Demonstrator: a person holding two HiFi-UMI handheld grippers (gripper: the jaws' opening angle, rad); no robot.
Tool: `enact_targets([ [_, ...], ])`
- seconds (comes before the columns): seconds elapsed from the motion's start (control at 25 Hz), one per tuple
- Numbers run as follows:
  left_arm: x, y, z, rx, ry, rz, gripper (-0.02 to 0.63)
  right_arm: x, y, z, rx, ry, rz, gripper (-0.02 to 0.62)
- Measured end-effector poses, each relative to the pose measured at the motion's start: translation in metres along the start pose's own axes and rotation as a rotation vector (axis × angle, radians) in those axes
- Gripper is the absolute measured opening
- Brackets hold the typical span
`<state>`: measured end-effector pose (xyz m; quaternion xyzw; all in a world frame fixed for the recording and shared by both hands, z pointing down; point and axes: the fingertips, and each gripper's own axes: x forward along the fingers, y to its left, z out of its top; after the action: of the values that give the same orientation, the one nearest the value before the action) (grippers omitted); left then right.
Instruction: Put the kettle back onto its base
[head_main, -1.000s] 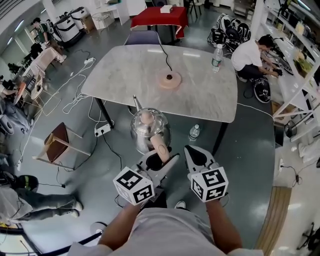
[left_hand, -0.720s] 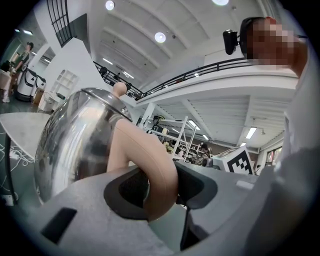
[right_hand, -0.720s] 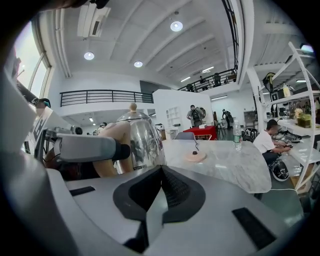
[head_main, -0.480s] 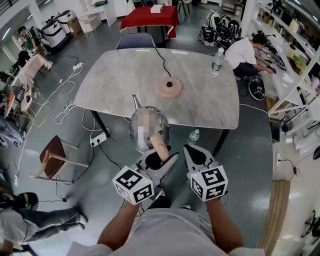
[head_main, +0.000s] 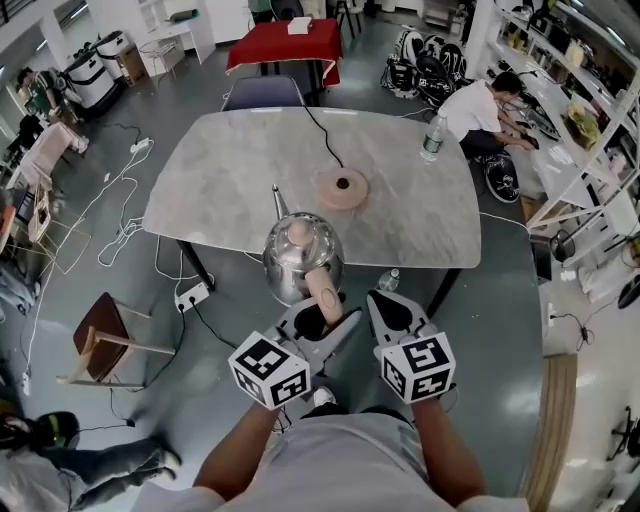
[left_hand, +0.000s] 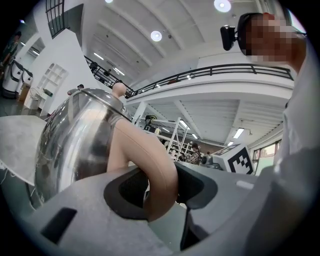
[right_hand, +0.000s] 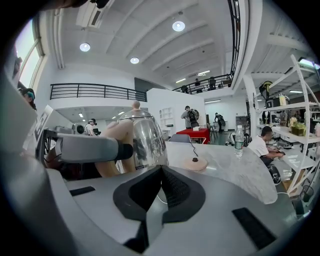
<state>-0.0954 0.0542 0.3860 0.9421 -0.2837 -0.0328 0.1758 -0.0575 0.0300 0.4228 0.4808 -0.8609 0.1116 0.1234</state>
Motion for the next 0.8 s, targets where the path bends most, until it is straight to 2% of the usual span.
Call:
enact_targets([
  [0.48,-0.002,0.032,0.006,-0.001,-0.006,0.027,0.16,0.031,0.004,0.004,-0.012,0.005,0.03,0.005],
  [0.8,0.031,0.054,0.012,-0.001,-0.01,0.084,0.16,0.054,-0.029,0.008,-0.001,-0.004,0.079,0.005],
])
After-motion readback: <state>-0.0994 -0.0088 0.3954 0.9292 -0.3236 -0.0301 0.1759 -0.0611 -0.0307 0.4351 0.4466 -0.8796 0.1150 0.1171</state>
